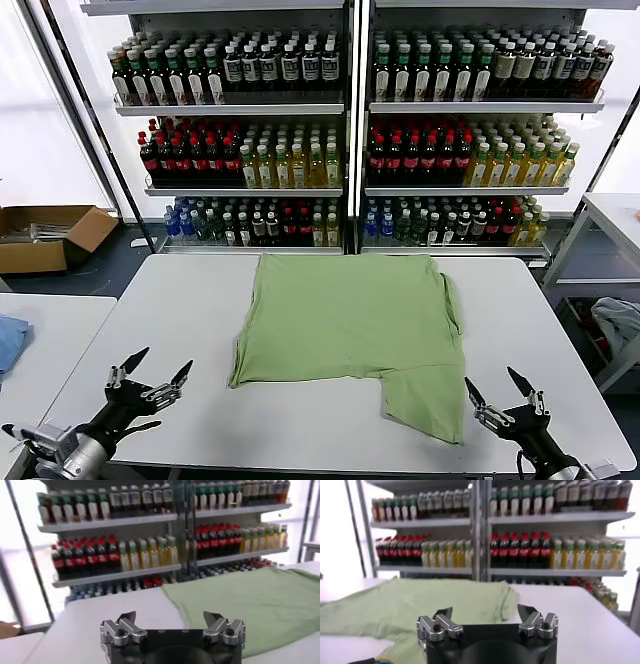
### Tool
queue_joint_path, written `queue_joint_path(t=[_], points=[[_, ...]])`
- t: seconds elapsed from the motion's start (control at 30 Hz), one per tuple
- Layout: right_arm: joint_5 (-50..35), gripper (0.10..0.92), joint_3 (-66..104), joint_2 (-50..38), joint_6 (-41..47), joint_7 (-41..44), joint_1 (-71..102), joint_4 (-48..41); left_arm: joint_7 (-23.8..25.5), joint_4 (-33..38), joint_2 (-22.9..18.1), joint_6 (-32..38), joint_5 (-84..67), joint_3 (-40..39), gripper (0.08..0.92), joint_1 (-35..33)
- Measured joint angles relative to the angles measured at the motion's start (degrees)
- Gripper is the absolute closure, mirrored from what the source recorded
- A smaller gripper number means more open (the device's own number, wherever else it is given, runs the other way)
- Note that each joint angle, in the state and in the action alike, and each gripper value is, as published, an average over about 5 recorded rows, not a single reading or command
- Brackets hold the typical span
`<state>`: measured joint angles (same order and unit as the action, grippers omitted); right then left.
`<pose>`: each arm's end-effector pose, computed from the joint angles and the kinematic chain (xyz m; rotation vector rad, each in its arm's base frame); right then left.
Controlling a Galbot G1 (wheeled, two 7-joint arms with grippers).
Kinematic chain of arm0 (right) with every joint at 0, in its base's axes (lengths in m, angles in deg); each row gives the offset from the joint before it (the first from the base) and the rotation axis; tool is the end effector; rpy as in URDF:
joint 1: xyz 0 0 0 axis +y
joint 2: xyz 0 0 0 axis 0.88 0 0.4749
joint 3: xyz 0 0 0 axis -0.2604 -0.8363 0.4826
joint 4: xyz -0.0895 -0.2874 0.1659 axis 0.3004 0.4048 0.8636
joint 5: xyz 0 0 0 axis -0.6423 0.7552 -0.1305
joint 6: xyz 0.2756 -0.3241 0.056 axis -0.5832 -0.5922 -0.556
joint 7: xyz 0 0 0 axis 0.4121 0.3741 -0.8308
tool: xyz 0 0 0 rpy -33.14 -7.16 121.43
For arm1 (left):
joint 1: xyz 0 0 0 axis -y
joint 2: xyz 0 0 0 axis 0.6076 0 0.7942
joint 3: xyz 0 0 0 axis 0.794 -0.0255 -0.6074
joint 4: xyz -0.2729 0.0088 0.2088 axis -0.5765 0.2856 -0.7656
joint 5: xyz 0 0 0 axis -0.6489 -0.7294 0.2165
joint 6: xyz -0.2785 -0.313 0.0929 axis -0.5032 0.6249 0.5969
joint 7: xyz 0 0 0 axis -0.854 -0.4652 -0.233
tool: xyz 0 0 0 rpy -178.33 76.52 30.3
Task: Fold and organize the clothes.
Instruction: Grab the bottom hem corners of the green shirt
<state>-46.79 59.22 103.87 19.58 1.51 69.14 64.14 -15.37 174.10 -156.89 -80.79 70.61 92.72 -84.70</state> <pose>0.2151 -0.1368 -0.2821 0.3379 -2.8093 0.0531 0.2567 0.1512 -0.2299 -0.4000 -2.7709 -0.1259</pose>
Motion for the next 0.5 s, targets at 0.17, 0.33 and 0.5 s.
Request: queue_joint_path(t=[0.17, 0.33, 0.5], points=[[1.5, 0.203, -1.9, -0.7, 3.6, -1.9, 0.5, 0.9, -1.8, -0.5, 1.9, -3.0, -0.1, -3.4, 0.177, 1.2], [2.7, 0.203, -3.4, -1.3, 6.9, -3.7, 1.2, 1.2, -3.7, -1.6, 3.0, -5.5, -0.5, -7.3, 0.177, 2.6], [3.4, 0.203, -4.6, -1.5, 8.9, -4.7, 1.8, 1.2, -5.5, -3.6, 3.5, -7.0, -1.2, -10.8, 0.177, 4.6]])
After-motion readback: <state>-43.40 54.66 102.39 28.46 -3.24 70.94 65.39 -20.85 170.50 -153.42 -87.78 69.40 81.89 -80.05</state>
